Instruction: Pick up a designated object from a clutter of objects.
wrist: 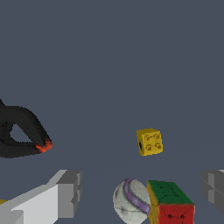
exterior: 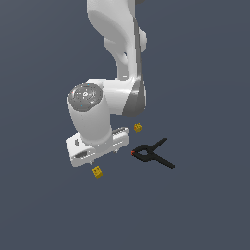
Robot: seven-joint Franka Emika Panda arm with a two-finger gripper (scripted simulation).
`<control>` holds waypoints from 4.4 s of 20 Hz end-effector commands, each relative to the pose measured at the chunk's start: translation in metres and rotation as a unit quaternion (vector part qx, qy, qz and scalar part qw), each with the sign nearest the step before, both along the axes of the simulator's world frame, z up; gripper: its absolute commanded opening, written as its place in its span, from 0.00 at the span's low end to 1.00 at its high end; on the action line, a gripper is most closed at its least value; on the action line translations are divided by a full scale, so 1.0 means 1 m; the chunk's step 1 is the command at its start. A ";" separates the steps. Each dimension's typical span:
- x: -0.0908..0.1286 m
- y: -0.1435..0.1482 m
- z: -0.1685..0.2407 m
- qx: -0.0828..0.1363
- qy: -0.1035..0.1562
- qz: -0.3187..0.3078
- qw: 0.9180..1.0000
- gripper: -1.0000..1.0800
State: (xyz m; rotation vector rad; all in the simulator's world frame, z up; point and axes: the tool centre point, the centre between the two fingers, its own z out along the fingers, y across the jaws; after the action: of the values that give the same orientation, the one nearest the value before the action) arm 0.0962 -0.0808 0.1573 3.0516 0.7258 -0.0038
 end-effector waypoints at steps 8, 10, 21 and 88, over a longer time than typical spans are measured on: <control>0.010 -0.037 -0.065 0.002 0.000 0.060 0.998 0.96; 0.011 -0.041 -0.073 0.002 0.000 0.067 0.998 0.96; 0.011 -0.048 -0.088 0.003 0.000 0.076 0.997 0.96; -0.086 -0.046 0.183 0.003 0.000 0.078 0.997 0.00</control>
State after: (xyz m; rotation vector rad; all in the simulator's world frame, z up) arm 0.0151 -0.1272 0.3263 2.9898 0.9639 0.0013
